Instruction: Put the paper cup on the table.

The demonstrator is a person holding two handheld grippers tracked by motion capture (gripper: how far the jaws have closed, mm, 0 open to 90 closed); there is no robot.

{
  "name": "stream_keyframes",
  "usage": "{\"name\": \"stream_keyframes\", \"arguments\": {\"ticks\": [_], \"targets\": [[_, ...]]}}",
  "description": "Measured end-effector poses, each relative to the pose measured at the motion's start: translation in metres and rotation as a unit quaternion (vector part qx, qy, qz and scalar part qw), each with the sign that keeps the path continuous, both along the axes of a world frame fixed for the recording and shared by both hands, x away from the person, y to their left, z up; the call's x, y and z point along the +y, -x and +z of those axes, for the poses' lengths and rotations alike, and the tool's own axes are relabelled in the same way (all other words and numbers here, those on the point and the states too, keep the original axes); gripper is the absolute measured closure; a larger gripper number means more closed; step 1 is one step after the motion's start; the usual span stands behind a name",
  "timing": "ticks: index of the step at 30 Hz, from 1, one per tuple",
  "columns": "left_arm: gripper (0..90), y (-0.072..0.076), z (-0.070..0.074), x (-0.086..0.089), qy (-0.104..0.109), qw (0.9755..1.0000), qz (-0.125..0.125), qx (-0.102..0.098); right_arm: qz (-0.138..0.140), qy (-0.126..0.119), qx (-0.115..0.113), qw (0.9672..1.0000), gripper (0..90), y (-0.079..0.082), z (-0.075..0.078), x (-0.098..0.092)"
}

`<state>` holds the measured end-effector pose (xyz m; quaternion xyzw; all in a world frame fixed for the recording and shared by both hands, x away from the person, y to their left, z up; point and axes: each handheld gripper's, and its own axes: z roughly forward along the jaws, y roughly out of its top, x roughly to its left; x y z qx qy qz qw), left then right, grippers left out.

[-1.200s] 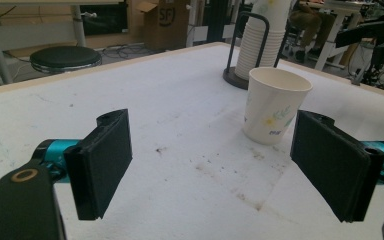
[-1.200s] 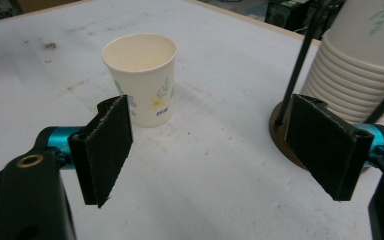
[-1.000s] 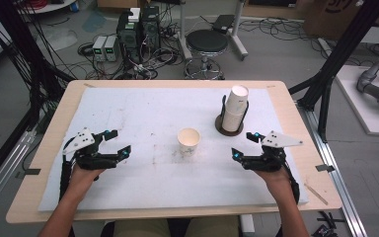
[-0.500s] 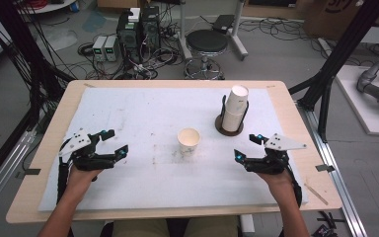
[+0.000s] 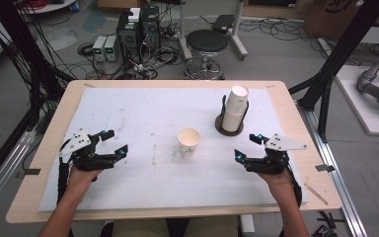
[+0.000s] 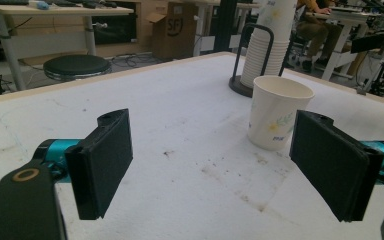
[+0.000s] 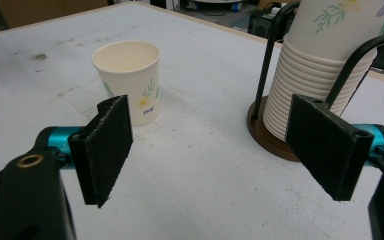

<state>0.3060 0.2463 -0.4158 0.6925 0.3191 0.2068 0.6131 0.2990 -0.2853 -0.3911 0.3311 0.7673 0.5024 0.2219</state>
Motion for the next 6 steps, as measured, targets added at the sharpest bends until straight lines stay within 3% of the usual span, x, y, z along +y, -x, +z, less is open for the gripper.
{"name": "stream_keyframes", "arguments": {"ticks": [6], "targets": [[17.3, -0.0009, -0.0007, 0.0005, -0.001, 1.0, 0.003, -0.001, 0.0, -0.002, 0.0, 1.0, 19.5, -0.0005, -0.0002, 0.0002]]}}
